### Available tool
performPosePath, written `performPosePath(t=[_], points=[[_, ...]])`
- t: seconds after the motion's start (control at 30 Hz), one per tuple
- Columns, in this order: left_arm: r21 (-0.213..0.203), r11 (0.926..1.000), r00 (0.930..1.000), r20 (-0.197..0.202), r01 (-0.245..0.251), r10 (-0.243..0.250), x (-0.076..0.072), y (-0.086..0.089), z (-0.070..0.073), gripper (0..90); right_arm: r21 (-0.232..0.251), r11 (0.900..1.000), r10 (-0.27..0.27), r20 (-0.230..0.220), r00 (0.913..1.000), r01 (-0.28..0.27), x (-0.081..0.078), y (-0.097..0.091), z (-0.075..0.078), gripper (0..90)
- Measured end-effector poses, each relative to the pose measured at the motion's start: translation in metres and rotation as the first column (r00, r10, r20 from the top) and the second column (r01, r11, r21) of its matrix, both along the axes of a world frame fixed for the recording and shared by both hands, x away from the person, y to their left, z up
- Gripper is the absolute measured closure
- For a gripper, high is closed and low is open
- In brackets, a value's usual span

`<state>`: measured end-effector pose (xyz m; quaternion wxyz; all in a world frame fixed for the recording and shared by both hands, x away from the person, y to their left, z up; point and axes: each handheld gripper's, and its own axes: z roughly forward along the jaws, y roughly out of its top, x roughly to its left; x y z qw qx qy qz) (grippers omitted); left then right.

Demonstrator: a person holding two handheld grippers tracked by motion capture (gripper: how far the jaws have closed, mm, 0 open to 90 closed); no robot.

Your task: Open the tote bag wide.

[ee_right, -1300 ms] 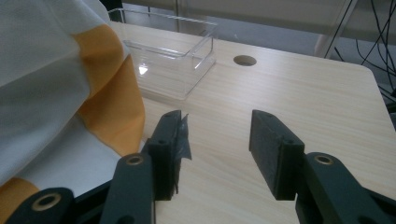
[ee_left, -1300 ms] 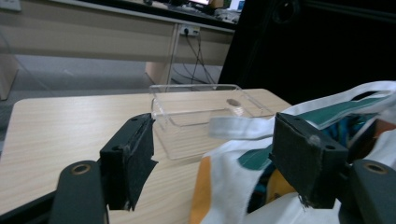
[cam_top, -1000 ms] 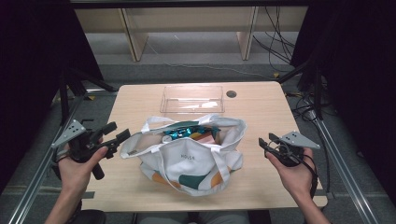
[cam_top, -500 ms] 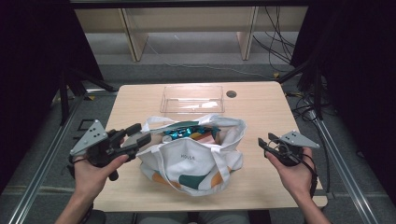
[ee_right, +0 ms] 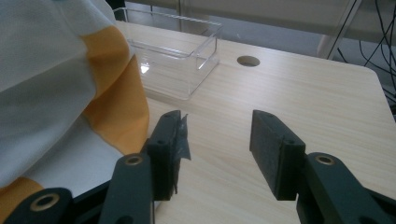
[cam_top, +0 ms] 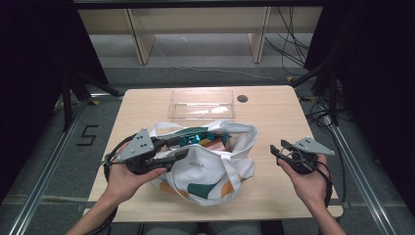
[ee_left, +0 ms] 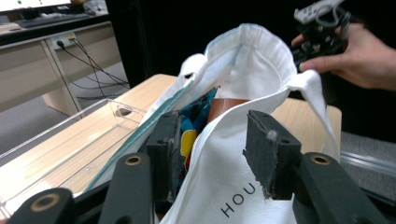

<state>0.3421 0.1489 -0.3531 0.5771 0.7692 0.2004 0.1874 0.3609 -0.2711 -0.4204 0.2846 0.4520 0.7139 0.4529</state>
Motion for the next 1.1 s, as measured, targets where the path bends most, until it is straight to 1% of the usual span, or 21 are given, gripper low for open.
performPosePath(t=[0.03,0.07,0.13,0.17,0.2,0.23,0.27,0.33,0.37,0.4,0.43,0.5,0.6,0.67,0.8,0.87,0.9,0.97,1.0,1.07,1.1], points=[[0.007,1.0000,1.0000,-0.001,0.005,-0.005,0.002,-0.002,-0.001,55.2,-0.001,1.0000,-0.001,-0.001,1.0000,0.001,0.000,0.000,0.000,54.3],[0.021,0.9997,0.9999,-0.002,0.013,-0.013,0.005,-0.004,-0.002,55.6,0.022,0.9996,-0.015,-0.026,0.9996,0.015,-0.002,0.002,0.000,54.3],[0.046,0.9985,0.9996,-0.004,0.027,-0.027,0.009,-0.007,-0.004,56.8,0.025,0.9996,-0.016,-0.032,0.9994,0.017,-0.002,0.002,0.000,54.3],[0.058,0.9978,0.9995,-0.006,0.032,-0.032,0.010,-0.009,-0.005,56.8,0.039,0.9991,-0.018,-0.012,0.9998,0.019,-0.001,0.003,-0.002,54.2],[0.069,0.9969,0.9993,-0.008,0.037,-0.036,0.012,-0.010,-0.006,56.8,0.014,0.9998,0.010,0.000,0.9999,-0.010,0.002,0.000,-0.002,54.2],[0.081,0.9960,0.9992,-0.009,0.039,-0.039,0.014,-0.011,-0.006,56.7,0.007,0.9999,0.015,0.004,0.9999,-0.015,0.002,-0.001,-0.003,54.2],[0.092,0.9948,0.9990,-0.010,0.044,-0.043,0.015,-0.012,-0.007,56.7,0.015,0.9999,0.008,-0.023,0.9997,-0.008,0.001,0.000,-0.002,54.2],[0.117,0.9916,0.9985,-0.003,0.055,-0.055,0.018,-0.015,-0.008,56.9,0.021,0.9998,-0.007,-0.034,0.9994,0.007,-0.001,0.002,-0.002,54.2],[0.128,0.9898,0.9980,0.002,0.063,-0.063,0.018,-0.017,-0.008,58.1,0.010,0.9999,-0.003,-0.016,0.9999,0.003,0.000,0.001,-0.003,54.2],[0.138,0.9878,0.9973,0.008,0.071,-0.073,0.019,-0.018,-0.008,60.0,0.032,0.9993,-0.017,-0.015,0.9997,0.017,0.000,0.003,-0.003,54.2],[0.151,0.9855,0.9966,0.015,0.078,-0.081,0.020,-0.020,-0.008,62.2,0.014,0.9999,0.000,0.006,1.0000,0.000,0.002,0.002,-0.004,54.2],[0.173,0.9810,0.9945,0.042,0.087,-0.096,0.020,-0.022,-0.008,67.5,0.004,1.0000,0.009,-0.028,0.9996,-0.009,0.001,0.001,-0.002,54.2],[0.196,0.9764,0.9927,0.060,0.090,-0.104,0.020,-0.024,-0.005,77.5,0.004,1.0000,0.007,-0.015,0.9999,-0.007,0.001,0.000,-0.003,54.2],[0.213,0.9724,0.9910,0.072,0.095,-0.113,0.018,-0.024,-0.002,82.0,0.010,0.9999,0.006,-0.027,0.9996,-0.006,0.001,0.000,-0.003,54.2],[0.244,0.9646,0.9879,0.091,0.100,-0.125,0.010,-0.022,0.007,86.4,0.000,1.0000,0.009,-0.015,0.9998,-0.009,0.001,0.000,-0.003,54.2],[0.251,0.9618,0.9869,0.089,0.109,-0.135,0.006,-0.022,0.011,86.9,0.016,0.9999,0.000,-0.003,1.0000,0.000,0.002,0.001,-0.004,54.2],[0.254,0.9606,0.9872,0.082,0.112,-0.137,0.004,-0.022,0.013,87.0,0.006,0.9999,0.011,-0.021,0.9997,-0.011,0.002,0.000,-0.003,54.2],[0.265,0.9578,0.9912,0.041,0.111,-0.126,0.000,-0.023,0.016,87.6,0.002,0.9999,0.011,-0.017,0.9998,-0.010,0.002,0.000,-0.003,54.2],[0.269,0.9571,0.9933,0.008,0.109,-0.116,-0.002,-0.024,0.017,87.6,0.002,0.9999,0.011,-0.017,0.9998,-0.010,0.002,0.000,-0.003,54.2],[0.284,0.9503,0.9918,-0.038,0.127,-0.122,-0.007,-0.027,0.019,87.7,0.013,0.9999,-0.005,-0.038,0.9993,0.005,0.000,0.002,-0.003,54.2],[0.289,0.9480,0.9910,-0.052,0.133,-0.123,-0.009,-0.028,0.020,87.7,-0.008,0.9999,0.010,-0.017,0.9998,-0.010,0.002,0.000,-0.003,54.2]])
